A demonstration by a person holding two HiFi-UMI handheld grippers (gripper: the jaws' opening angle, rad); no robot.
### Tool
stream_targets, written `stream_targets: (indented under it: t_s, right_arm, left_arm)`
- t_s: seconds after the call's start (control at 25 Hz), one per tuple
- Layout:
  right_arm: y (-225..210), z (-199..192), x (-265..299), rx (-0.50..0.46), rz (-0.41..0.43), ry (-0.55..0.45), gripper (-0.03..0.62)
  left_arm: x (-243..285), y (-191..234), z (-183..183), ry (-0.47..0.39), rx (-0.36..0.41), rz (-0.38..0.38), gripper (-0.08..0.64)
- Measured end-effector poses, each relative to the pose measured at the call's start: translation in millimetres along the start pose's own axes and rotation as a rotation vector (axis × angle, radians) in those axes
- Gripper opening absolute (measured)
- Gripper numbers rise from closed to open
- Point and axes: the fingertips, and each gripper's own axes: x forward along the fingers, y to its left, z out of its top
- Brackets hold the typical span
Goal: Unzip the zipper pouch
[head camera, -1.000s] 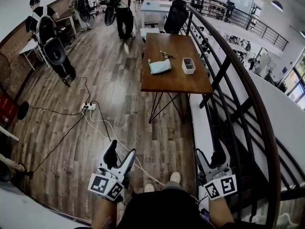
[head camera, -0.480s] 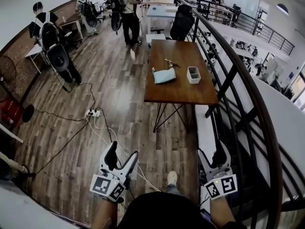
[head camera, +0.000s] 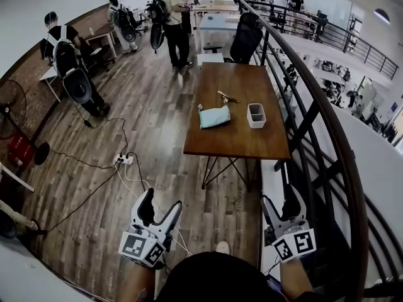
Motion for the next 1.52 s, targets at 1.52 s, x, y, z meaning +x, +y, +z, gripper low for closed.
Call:
stream_targets:
  t_s: [1.52]
  right_arm:
    - [-100.2,-23.5,187.4,0.011,-0.047,0.043,0.279]
  left_arm:
    - [214.8,110.4,-9.2,0.004,-0.047,-0.005,0.364]
